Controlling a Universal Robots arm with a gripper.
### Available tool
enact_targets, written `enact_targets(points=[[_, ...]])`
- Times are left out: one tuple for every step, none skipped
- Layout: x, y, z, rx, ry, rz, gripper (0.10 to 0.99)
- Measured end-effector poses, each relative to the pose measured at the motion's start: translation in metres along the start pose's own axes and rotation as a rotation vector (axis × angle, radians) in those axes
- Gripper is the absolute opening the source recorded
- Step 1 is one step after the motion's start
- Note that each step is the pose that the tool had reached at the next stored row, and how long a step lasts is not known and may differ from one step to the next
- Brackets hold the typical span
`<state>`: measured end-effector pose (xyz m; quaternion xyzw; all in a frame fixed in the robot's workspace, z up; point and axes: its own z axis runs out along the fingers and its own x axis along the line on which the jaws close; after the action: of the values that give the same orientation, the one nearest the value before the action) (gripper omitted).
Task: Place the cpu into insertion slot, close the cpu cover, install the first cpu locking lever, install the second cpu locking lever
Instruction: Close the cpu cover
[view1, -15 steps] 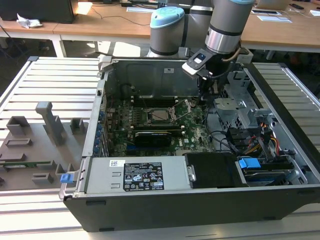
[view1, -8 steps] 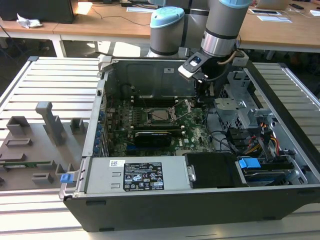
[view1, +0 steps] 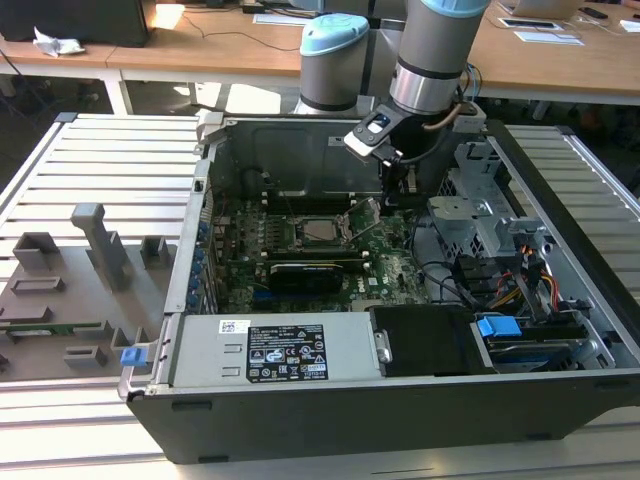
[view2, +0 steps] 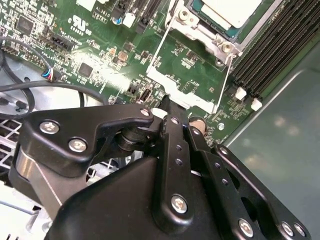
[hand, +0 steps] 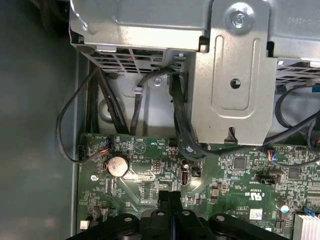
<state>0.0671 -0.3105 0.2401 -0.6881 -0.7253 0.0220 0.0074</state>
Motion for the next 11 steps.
enact_targets(points=[[0.0001,-0.0009,0.0001,0.000,0.0000,0.000,0.106],[0.0002,-0.0024,0.0001,0.000,0.0001,0.000,0.106],[0.0002,-0.0042,0.0002,0.000,0.0001,0.000,0.106],[0.0003,-0.0059,0.0003,0.000,0.0000,0.000,0.106],[0.0004,-0.0067,0.0003,0.000,0.0001,0.000,0.106],[0.0004,-0.0074,0.0003,0.000,0.0000,0.000,0.106],[0.0005,-0.0086,0.0004,0.000,0.0001,0.000,0.106],[0.0005,-0.0094,0.0004,0.000,0.0000,0.000,0.106],[0.0006,-0.0103,0.0005,0.000,0.0001,0.000,0.106],[0.0006,-0.0113,0.0005,0.000,0.0000,0.000,0.106],[0.0007,-0.0123,0.0005,0.000,0.0001,0.000,0.106]])
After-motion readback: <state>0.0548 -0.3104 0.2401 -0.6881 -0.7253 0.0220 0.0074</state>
